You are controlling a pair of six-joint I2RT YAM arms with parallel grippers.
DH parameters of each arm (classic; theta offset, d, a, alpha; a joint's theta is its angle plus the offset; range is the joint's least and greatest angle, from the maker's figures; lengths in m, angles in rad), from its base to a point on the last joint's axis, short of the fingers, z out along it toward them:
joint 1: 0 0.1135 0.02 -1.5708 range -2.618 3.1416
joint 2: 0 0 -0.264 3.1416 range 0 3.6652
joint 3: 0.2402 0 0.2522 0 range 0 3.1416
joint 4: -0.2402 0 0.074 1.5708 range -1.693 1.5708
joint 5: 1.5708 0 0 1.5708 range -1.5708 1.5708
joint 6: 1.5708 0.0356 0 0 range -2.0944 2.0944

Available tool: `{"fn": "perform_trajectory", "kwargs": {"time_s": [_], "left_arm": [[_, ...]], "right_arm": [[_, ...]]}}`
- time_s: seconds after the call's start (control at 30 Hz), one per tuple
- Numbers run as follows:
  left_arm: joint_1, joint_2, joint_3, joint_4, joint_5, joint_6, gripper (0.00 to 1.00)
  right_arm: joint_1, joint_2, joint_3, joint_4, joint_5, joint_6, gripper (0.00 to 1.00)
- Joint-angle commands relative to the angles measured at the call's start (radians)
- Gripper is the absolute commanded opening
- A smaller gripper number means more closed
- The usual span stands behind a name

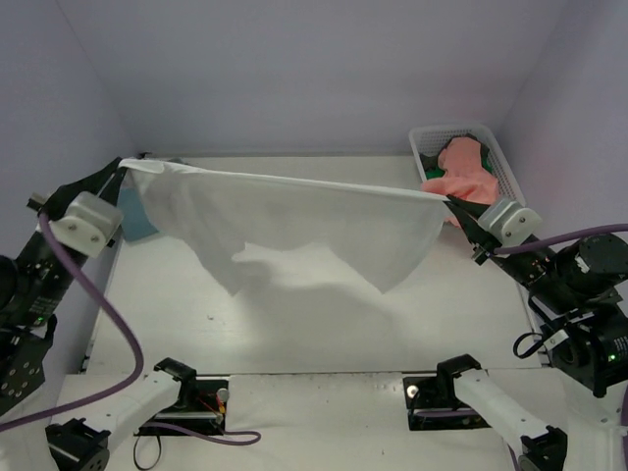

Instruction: Fold and stack the t-shirts

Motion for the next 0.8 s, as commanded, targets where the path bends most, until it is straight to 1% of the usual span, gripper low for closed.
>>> {"fn": "perform_trajectory", "kwargs": {"time_s": [0.0, 0.1, 0.2, 0.23, 0.27, 0.3, 0.4, 0.53, 0.6, 0.63, 0.67, 0.7, 0.77], "left_arm": [[0.018, 0.004, 0.033, 0.015, -0.019, -0.023, 0.00], [0.018, 0.008, 0.022, -0.006, -0.011, -0.023, 0.00], [0.018, 0.011, -0.038, -0.016, 0.012, -0.020, 0.00], [0.018, 0.018, -0.117, -0.006, 0.041, -0.011, 0.00], [0.018, 0.018, -0.118, -0.006, 0.041, -0.011, 0.00], [0.018, 0.024, -0.172, -0.006, 0.059, -0.001, 0.00], [0.018, 0.070, -0.257, -0.009, 0.082, 0.019, 0.00], [0.018, 0.158, -0.450, 0.090, 0.099, 0.055, 0.00], [0.018, 0.208, -0.479, 0.125, 0.107, 0.059, 0.00], [0.019, 0.262, -0.504, 0.144, 0.110, 0.065, 0.00], [0.019, 0.287, -0.524, 0.173, 0.109, 0.072, 0.00], [0.021, 0.312, -0.541, 0.246, 0.101, 0.071, 0.00], [0.025, 0.405, -0.552, 0.291, 0.101, 0.075, 0.00]], "right_arm": [[-0.020, 0.018, -0.010, 0.034, 0.017, 0.015, 0.00], [-0.008, 0.028, -0.014, 0.034, 0.028, -0.002, 0.00], [0.001, 0.047, -0.028, 0.035, 0.051, -0.035, 0.00], [0.010, 0.062, -0.057, 0.035, 0.074, -0.060, 0.00], [0.010, 0.067, -0.069, 0.035, 0.074, -0.060, 0.00], [0.015, 0.073, -0.082, 0.037, 0.083, -0.066, 0.00], [0.019, 0.104, -0.149, 0.037, 0.096, -0.100, 0.00], [0.024, 0.182, -0.255, 0.040, 0.083, -0.146, 0.00], [0.024, 0.218, -0.304, 0.046, 0.074, -0.169, 0.00], [0.024, 0.257, -0.318, 0.052, 0.076, -0.178, 0.00], [0.023, 0.278, -0.336, 0.069, 0.080, -0.195, 0.00], [0.022, 0.301, -0.344, 0.080, 0.096, -0.201, 0.00], [0.007, 0.370, -0.353, 0.113, 0.100, -0.217, 0.00]]}}
